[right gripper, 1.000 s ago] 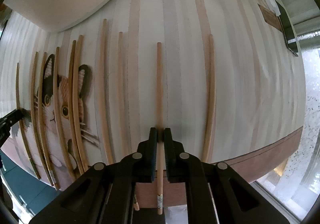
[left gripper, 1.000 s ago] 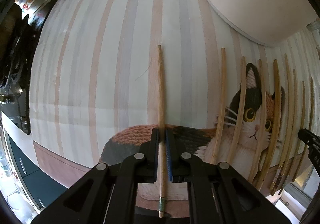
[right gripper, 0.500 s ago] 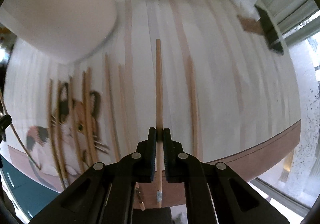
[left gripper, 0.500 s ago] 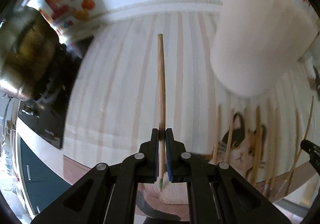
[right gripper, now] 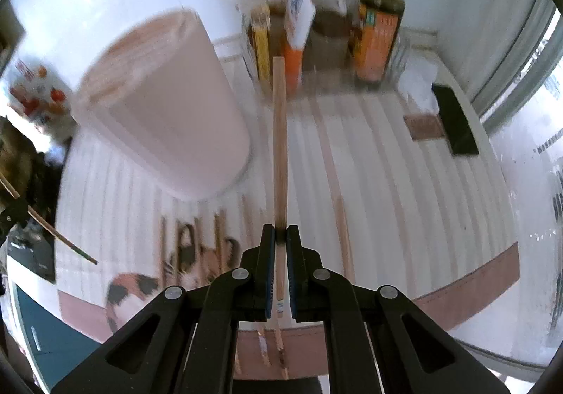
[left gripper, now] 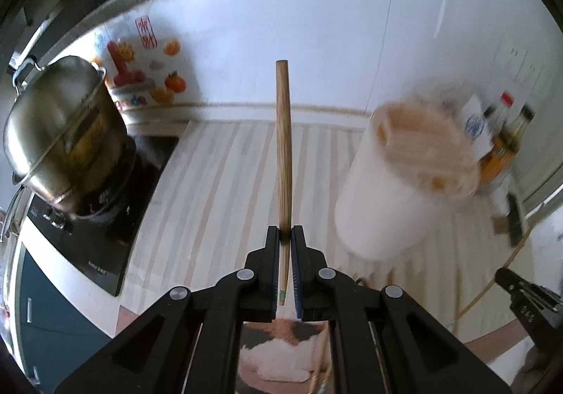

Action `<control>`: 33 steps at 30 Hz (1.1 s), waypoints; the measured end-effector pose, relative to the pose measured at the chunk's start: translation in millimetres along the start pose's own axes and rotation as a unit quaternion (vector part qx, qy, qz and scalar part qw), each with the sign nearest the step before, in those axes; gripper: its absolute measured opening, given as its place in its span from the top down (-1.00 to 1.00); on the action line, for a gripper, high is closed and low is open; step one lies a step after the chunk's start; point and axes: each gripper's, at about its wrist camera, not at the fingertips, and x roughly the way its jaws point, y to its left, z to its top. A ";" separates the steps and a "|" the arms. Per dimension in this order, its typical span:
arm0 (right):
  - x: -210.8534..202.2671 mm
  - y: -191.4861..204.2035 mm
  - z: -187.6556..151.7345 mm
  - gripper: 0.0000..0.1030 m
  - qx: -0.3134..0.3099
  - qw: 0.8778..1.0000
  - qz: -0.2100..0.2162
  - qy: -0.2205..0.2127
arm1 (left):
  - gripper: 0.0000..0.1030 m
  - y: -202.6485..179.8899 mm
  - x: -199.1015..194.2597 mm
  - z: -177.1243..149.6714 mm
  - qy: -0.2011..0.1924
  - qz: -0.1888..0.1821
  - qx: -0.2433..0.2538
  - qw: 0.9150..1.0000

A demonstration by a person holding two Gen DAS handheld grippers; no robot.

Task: Organize utensils
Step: 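Lift the held chopsticks with both tools and carry them toward the pink holder, then lower both chopsticks into the pink holder and open both tools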

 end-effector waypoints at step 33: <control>-53.4 41.2 230.5 0.87 0.046 0.982 0.147 -0.109 | 0.92 -65.8 32.9 166.4 -0.005 -0.118 -0.062 0.991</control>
